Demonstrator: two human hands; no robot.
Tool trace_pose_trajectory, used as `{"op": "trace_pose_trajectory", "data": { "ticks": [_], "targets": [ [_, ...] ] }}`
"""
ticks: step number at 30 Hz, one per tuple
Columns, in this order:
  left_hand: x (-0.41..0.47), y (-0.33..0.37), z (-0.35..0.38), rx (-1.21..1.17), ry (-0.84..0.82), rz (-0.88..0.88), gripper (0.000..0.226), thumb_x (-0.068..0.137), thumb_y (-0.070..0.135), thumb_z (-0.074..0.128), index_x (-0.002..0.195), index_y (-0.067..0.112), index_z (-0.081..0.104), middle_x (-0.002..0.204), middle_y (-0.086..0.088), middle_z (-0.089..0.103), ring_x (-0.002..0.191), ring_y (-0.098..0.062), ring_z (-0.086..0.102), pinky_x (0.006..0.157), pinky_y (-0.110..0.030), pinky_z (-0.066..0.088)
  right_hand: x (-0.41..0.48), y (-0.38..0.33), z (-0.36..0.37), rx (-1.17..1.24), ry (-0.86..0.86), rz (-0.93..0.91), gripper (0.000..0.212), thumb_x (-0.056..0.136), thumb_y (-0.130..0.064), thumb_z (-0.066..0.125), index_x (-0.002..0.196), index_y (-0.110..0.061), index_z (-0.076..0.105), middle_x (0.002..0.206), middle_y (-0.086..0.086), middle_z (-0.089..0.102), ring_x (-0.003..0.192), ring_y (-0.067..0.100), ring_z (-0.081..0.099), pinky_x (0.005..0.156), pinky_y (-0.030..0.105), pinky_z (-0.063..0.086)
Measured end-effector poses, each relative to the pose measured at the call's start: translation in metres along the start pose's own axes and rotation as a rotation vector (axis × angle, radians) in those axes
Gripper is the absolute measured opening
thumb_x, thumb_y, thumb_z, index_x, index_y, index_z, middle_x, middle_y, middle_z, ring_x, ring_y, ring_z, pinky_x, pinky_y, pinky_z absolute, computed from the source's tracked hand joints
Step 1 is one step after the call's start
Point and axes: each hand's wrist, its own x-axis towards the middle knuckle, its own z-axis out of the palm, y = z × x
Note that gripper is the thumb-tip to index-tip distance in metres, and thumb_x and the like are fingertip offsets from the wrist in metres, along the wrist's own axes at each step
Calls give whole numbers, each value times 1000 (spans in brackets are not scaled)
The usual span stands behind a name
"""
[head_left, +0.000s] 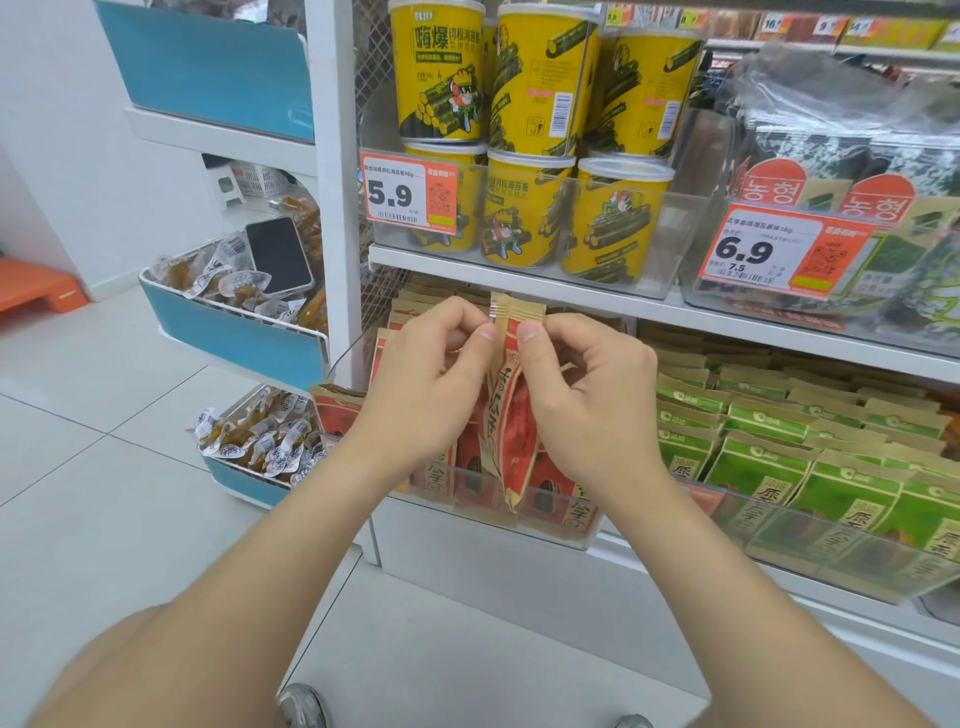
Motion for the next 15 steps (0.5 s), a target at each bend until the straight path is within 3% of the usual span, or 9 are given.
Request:
{"op": "trace_pose_trajectory", "data": {
  "ticks": [2,4,7,9,10,13,15],
  "targets": [
    [0,0,-1,-27,-17,-10,21,111,28,57,94,17,65,74,3,68,75,-29,67,73,-55,62,1,0,-1,-2,-3,-1,33,105,-23,64,73,-14,67,62,-2,54,60,17,50,57,43,43],
    [-1,0,-1,-30,-27,-9,20,111,27,58,95,17,65,75,6,68,75,-25,68,76,-59,61,1,1,-2,9,-3,-1,34,106,-22,64,73,-15,66,62,-4,54,60,15,49,57,41,42],
    [-2,3,-2,-42,-34,-6,18,111,26,59,98,16,67,80,9,72,72,-11,68,72,-44,63,1,2,-2,37,2,15,31,108,-24,62,81,-14,73,67,-1,63,64,17,57,61,41,46],
    [-2,7,-4,-54,-59,-10,12,109,26,63,100,18,67,89,12,75,71,-4,71,67,-27,58,1,1,-2,39,37,39,34,109,-22,60,77,-17,70,63,-6,57,61,9,50,59,36,41],
    [-3,9,-5,-60,-85,-24,8,107,27,66,102,20,66,96,12,77,73,-5,74,67,-26,59,2,0,-2,30,63,47,36,110,-21,60,74,-20,65,60,-8,52,60,6,45,58,34,37],
    [-5,11,-7,-40,-171,-49,10,103,25,68,105,23,59,105,11,74,67,-20,74,67,-41,63,1,0,-1,-10,99,23,39,111,-20,59,72,-26,59,61,-10,48,61,8,44,60,32,34],
    [-6,12,-7,-15,-221,-69,14,101,24,66,105,22,54,99,4,72,62,-33,64,67,-52,60,-2,1,0,-2,78,6,29,110,-23,60,85,-22,75,70,-9,63,68,10,57,63,35,44]
  ]
}}
